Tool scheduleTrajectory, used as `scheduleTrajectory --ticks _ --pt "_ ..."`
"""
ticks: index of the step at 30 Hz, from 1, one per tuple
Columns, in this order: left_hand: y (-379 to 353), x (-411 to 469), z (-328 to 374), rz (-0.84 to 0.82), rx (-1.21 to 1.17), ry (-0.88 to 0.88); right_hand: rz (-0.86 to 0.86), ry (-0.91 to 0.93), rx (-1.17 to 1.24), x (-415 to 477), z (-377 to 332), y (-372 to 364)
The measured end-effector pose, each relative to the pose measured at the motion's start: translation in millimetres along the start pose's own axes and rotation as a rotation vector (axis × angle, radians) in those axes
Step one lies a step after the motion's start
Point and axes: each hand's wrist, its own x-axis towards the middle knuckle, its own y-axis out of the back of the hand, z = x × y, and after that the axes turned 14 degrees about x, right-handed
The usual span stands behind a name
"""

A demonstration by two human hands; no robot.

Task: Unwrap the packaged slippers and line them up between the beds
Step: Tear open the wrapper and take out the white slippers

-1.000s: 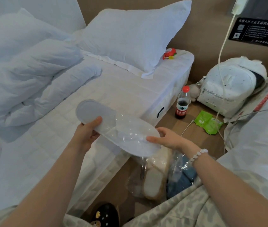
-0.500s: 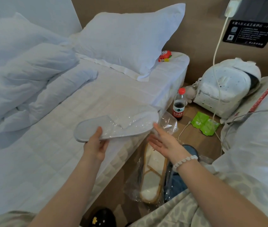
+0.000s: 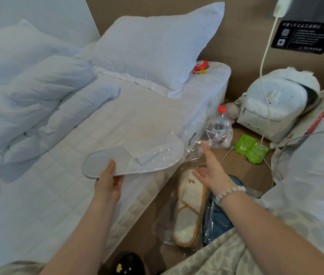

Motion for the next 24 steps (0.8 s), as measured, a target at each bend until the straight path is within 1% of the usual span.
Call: scheduleTrajectory --ticks 2,4,8,10,12,16,18,22,24 --pt "-5 -3 -2 -0.023 -0.018 0.010 -0.141 -0.136 -0.006 -10 6 -9" --pt "-12 -9 -6 -0.058 -0.020 0.032 -0.182 -0.159 -0.019 -10 12 -15" --pt "-27 -21 -11 -0.153 0.036 0.055 -0.047 -0.049 -0.065 1 17 -12" --pt "-36 -29 -14 -0.223 0.094 0.073 -0.033 -0.042 -0.050 4 19 -9" --pt "-45 -34 -19 -0.242 0.152 0.092 -0.044 -0.038 -0.055 5 22 -9" --pt "-46 -34 -26 -0.222 0.236 0.113 -0.048 0.002 -0.085 5 23 -10" --pt "-44 -32 -26 -0.196 0.219 0.094 -0.039 0.037 -0.074 7 18 -7" --pt "-39 -28 -21 -0.114 0.159 0.064 0.098 0.128 0.004 17 2 4" --pt "-35 -26 -18 -0.094 0.159 0.061 0.128 0.149 0.048 20 -2 7"
